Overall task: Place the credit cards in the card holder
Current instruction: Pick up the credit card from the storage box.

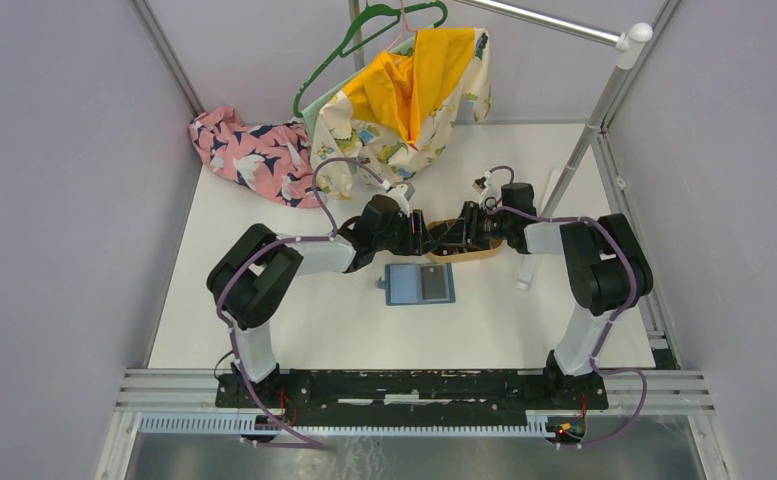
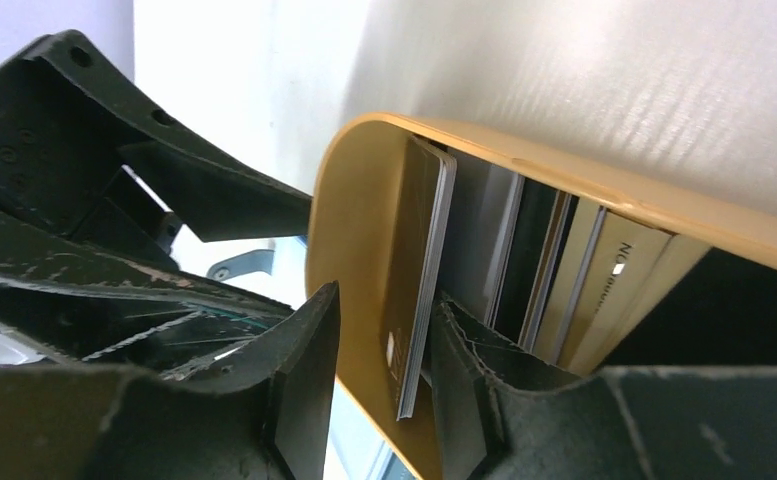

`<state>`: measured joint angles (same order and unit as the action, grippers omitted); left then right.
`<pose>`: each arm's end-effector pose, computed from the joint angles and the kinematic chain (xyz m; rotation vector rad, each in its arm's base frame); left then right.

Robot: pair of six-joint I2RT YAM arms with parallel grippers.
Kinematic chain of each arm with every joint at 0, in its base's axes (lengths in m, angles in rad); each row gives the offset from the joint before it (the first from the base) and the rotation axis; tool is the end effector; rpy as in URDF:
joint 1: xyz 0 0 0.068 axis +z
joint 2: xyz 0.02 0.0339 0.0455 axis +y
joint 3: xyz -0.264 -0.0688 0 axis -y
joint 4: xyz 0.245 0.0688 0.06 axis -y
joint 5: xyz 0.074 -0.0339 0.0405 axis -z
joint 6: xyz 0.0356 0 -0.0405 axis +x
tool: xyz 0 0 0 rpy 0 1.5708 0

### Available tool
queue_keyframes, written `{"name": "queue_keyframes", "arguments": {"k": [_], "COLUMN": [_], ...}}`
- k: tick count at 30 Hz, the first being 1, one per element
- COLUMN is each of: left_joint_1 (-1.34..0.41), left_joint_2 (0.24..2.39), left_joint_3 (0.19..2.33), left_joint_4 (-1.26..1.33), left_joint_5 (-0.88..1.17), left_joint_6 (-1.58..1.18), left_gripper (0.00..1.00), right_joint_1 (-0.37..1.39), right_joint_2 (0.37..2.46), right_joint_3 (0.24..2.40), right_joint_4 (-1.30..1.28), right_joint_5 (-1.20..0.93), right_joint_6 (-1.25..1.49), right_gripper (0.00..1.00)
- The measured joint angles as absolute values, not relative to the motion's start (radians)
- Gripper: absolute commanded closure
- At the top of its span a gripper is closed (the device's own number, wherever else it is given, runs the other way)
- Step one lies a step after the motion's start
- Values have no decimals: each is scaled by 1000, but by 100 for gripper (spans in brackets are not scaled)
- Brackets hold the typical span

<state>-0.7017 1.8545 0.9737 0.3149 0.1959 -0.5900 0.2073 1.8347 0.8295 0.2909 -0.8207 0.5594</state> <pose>0.2919 -0.2558 0.1578 0.2502 2.2696 -0.9330 0.3323 0.0965 0.1293 -0.0471 2.3549 1.3266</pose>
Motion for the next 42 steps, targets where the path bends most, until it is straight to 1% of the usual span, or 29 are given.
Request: {"name": "queue_keyframes", "arguments": {"k": [4, 13, 29, 39, 42], "left_joint_1": [-702, -702, -702, -702, -702], "left_joint_2": [1855, 1843, 1596, 1524, 1515], "left_joint_3": [974, 971, 858, 808, 801], "left_joint_4": [315, 308, 219, 176, 168], "left_joint_5": [207, 218, 183, 159, 159], "left_joint_6": [-590, -590, -564, -555, -555], "left_gripper": [41, 41, 41, 41, 41], "right_joint_1": [208, 222, 204, 184, 186], "right_joint_2": [1835, 1887, 1880, 1869, 1869], "right_joint_3": [852, 930, 948, 948, 948], "right_joint_4": [235, 186, 118, 93, 88], "right_joint_5": [-799, -805, -816, -816, -816], "right_joint_6": [507, 469, 436, 428, 421], "right_gripper": [54, 56, 58, 60, 58]}}
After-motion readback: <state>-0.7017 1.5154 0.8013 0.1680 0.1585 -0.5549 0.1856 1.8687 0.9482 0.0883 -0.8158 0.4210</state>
